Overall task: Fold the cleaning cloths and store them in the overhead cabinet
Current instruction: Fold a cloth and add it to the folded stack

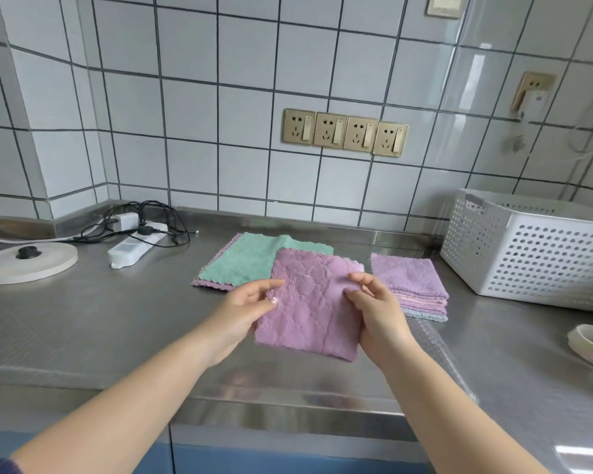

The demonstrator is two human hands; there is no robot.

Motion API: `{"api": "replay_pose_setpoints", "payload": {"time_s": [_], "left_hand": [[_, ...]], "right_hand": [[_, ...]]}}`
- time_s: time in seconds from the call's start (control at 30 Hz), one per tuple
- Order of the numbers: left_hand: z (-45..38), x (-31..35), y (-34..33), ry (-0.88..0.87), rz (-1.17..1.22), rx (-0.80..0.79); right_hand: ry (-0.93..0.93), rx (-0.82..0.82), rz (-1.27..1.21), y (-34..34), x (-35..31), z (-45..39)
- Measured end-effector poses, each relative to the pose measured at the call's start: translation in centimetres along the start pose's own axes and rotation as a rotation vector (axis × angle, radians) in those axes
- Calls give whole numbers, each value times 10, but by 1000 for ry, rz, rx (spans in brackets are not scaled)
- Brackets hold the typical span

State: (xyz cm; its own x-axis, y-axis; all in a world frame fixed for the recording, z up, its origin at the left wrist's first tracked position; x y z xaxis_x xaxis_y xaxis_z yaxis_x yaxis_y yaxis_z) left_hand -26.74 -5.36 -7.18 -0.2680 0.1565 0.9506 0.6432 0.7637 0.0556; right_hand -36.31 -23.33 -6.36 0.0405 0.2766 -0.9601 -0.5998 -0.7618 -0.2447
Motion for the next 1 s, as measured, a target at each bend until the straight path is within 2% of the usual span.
{"api": "replay_pose_setpoints", "payload": {"time_s": [0.13,0.3,0.4,0.6,0.7,0.8,1.0], "left_hand": [[-30,-6,-34,-26,-26,-45],[-73,-11,-77,-68,-39,-29],[-106,-12,-105,-43,-44,-64],[-177,-15,-147,-36,-216,-212],[-201,-22,-157,-38,-297,-234],[-212,-32,-163,-46,-378,-258],[-221,-49,-171,-45,-429,-295]], "right_hand": [[30,56,54,38,-20,-21],[-21,34,349,87,-37,-42],[25,87,438,113,-51,-63],[59,214,425,147,-98,-116],[1,229,469,157,-99,-138],[10,296,626,165,-92,-153],[-6,331,692,180,-72,-173]]}}
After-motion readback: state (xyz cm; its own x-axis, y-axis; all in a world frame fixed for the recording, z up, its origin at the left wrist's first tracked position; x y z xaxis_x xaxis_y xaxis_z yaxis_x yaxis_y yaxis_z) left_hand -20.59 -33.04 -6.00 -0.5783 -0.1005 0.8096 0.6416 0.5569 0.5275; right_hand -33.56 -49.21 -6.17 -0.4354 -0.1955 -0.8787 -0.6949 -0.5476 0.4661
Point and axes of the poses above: each hand's wrist, its own z-axis away from the middle knuckle, its own y-axis out of the back of the hand, x = y × z, the point moved 1 cm from there along -z, towards the middle knuckle, and after that the axes turned 12 degrees about -y, right-handed, at the moved point
